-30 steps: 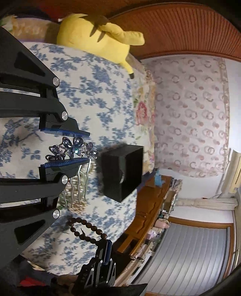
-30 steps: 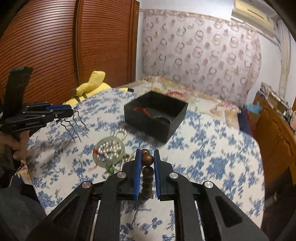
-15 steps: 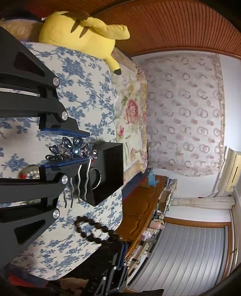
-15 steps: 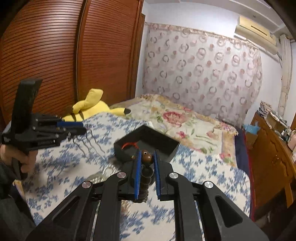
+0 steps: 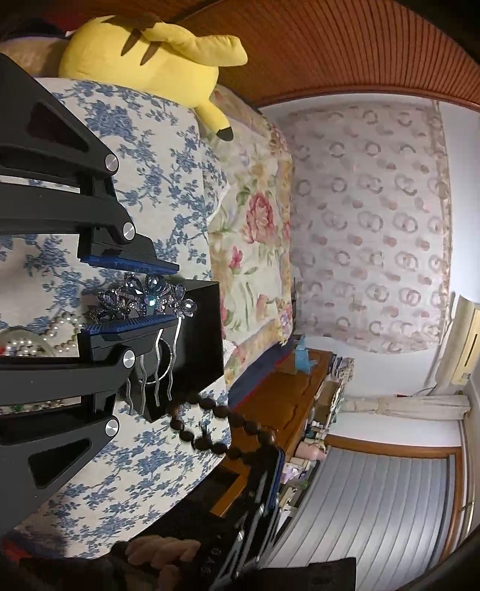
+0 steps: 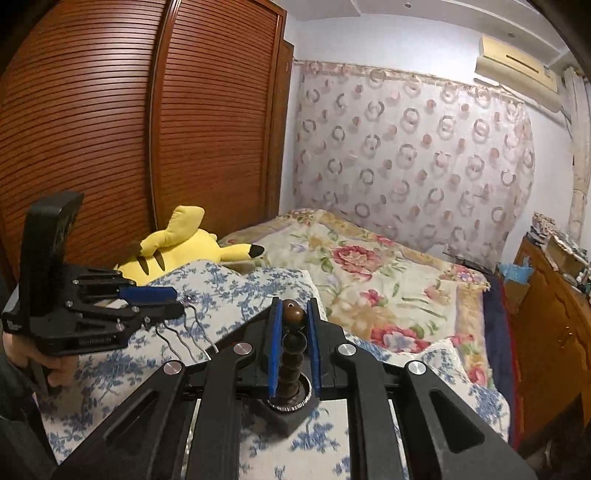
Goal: Organize jewelry
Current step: 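Carry hairpins and bead bracelet into the black box and release both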
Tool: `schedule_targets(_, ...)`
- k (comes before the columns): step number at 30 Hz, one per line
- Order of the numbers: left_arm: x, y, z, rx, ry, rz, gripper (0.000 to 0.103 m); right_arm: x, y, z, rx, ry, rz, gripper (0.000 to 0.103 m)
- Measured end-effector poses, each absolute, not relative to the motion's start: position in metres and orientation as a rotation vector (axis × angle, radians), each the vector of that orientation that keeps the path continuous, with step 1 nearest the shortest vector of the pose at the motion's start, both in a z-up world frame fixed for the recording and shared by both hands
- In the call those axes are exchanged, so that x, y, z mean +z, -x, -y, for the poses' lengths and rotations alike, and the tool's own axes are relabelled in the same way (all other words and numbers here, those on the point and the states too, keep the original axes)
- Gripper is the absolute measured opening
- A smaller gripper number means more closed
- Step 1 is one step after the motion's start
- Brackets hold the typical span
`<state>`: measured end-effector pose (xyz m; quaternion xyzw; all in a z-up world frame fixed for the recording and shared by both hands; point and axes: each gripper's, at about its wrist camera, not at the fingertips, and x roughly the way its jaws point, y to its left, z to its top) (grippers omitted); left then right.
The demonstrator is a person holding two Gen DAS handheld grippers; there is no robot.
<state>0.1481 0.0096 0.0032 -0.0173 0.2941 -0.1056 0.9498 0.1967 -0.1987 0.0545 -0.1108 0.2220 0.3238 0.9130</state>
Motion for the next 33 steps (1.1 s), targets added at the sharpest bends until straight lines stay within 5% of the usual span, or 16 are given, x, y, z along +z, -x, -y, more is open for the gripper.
schedule_targets(19, -0.015, -0.205, 0.007, -0.219, 0.014, -0.68, 0.021, -0.032, -0.258, 0.2, 0.7, 0.116, -0.672, 0.016)
schedule_targets(22, -0.018, -0.214, 0.013, -0.227, 0.006, -0.691, 0.021, -0.031, -0.261, 0.21, 0.682, 0.084, -0.669, 0.032)
schedule_targets(33, -0.024, -0.237, 0.036, -0.239, -0.034, -0.711, 0.021, -0.033, -0.273, 0.236, 0.603, 0.065, -0.667, 0.032)
